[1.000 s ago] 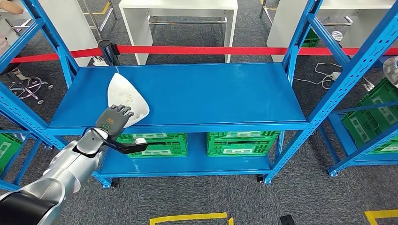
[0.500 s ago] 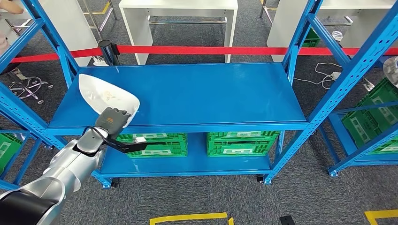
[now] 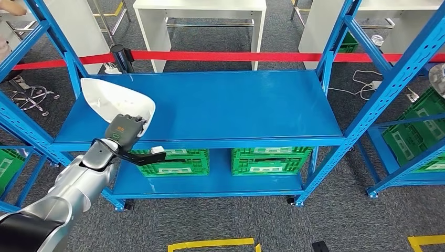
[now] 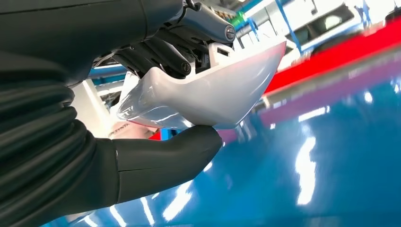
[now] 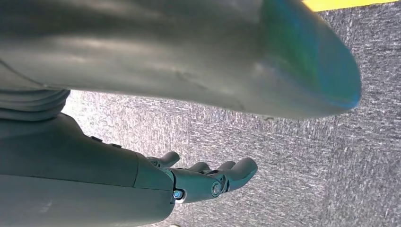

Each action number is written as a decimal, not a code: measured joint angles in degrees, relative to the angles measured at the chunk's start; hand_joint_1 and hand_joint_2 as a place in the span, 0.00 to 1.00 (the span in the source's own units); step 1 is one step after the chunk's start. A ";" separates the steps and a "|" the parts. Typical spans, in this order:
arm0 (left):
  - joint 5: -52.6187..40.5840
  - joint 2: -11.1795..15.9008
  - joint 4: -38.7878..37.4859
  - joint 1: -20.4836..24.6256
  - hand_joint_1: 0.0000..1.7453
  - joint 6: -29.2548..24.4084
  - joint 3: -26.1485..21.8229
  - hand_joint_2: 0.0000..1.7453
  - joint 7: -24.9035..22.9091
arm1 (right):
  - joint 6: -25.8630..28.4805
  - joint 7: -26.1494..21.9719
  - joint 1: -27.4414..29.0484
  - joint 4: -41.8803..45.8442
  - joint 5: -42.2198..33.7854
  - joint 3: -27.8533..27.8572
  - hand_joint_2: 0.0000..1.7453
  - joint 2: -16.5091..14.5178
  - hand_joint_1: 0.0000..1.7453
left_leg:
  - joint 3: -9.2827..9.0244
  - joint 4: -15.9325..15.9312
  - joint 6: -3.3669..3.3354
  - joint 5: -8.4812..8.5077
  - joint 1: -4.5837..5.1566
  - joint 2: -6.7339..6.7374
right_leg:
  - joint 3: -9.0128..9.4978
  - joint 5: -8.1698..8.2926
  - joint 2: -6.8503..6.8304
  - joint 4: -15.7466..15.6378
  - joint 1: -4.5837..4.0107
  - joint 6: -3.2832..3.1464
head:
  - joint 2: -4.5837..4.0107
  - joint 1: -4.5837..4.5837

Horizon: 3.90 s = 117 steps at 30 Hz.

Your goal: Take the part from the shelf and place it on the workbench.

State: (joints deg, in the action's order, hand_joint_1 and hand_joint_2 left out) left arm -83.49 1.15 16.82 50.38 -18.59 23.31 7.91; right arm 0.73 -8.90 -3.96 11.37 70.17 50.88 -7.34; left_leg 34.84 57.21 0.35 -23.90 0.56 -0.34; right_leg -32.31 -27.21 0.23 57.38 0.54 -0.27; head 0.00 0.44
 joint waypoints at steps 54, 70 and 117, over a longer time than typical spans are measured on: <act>12.83 -10.02 8.22 13.92 1.00 0.42 -7.38 1.00 12.47 | 0.54 -0.94 -0.35 -0.02 -0.41 1.75 0.00 0.25 0.00 | -4.37 2.15 0.17 -6.45 0.21 0.13 | -7.43 5.32 -0.01 2.62 0.68 -0.86 | 0.00 0.23; 13.56 -11.16 7.86 14.22 1.00 1.43 -7.22 1.00 12.58 | 0.66 -1.06 -0.71 -0.02 -0.92 1.84 0.00 0.50 0.00 | 4.81 2.44 -0.13 2.58 -0.14 0.69 | 0.25 -3.48 0.05 3.65 0.59 0.60 | 0.00 0.04; 15.34 -10.16 7.31 14.77 1.00 1.38 -6.16 1.00 12.94 | 0.69 -0.68 -1.02 -0.02 -0.10 1.84 0.00 0.22 0.00 | 4.70 -0.05 0.90 5.00 -0.24 0.80 | -1.56 -1.17 -0.06 2.97 0.42 -0.96 | 0.00 -0.09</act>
State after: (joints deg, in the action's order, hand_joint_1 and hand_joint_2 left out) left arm -68.15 -9.01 24.13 65.15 -17.20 17.16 20.85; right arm 1.42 -9.57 -4.98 11.34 70.06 52.72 -7.13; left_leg 39.54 57.17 1.25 -18.90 0.32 0.46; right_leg -33.88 -28.37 0.17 60.35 0.95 -1.23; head 0.00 0.35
